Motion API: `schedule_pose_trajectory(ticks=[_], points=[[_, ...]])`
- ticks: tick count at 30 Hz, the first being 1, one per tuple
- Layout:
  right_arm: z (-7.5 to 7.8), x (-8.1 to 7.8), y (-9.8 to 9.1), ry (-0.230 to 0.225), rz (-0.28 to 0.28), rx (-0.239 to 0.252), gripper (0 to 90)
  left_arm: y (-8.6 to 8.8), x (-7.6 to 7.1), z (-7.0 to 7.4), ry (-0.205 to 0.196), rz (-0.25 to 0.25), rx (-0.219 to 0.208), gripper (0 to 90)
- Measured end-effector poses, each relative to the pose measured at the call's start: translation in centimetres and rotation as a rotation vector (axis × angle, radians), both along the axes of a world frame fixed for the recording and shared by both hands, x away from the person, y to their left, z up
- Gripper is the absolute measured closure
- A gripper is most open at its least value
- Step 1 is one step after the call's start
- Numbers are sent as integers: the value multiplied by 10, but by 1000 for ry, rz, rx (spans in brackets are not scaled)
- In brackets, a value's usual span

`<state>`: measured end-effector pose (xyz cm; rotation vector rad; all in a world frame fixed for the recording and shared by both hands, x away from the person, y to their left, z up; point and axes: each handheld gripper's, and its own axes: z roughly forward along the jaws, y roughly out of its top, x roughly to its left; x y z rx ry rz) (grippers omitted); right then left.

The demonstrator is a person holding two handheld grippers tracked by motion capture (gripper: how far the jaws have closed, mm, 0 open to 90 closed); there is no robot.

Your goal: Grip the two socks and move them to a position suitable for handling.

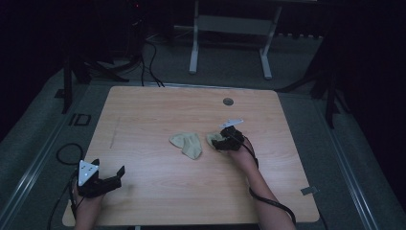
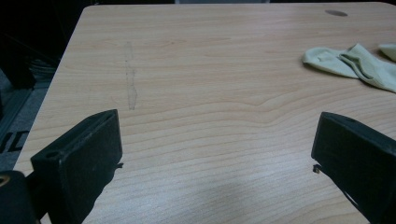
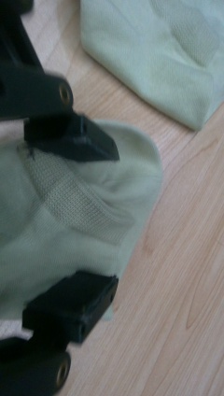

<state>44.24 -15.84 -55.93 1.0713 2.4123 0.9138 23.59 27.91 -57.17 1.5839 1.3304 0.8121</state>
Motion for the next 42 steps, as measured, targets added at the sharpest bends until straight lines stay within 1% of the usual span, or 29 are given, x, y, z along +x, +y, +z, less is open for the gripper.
schedule_pose_trajectory(ticks=[3,6,8,9,10,12,16,18,20,23,24,26,29,31,34,36,38,42], points=[[2,-3,2,-5,0,-5,600,0,0,0,0,-1,3,16],[3,-3,5,-10,-13,-25,758,0,0,0,4,-1,5,17],[5,-2,7,-2,-10,-34,784,0,0,0,4,-2,6,17],[6,-2,7,5,-5,-42,790,0,0,0,5,-3,5,17],[7,-2,8,14,-13,-44,796,0,0,0,5,-3,4,16],[13,-3,9,15,7,-47,801,0,0,0,4,-5,6,17],[27,-7,11,11,4,-41,801,0,0,0,2,-6,-2,17],[35,-11,11,6,10,-41,801,-1,-1,1,-1,-8,-5,17],[43,-17,12,9,28,-26,801,-3,-1,2,-3,-10,-4,17],[54,-25,13,-1,49,-22,801,-5,0,2,-1,-17,1,17],[59,-29,13,-1,55,-19,802,-6,0,2,-1,-19,2,16],[69,-36,14,-19,69,-21,802,-7,0,2,0,-25,2,17],[83,-46,14,-33,87,-8,802,-8,0,2,-2,-30,2,17],[91,-53,14,-42,105,-10,802,-9,1,3,1,-32,3,17],[103,-67,12,-56,129,13,802,-10,1,3,2,-36,1,17],[109,-76,13,-76,149,18,803,-11,0,3,1,-38,-4,17],[115,-87,15,-86,171,19,803,-12,0,3,0,-39,-8,17],[120,-112,22,-98,223,26,803,-13,0,4,0,-48,-8,17]])
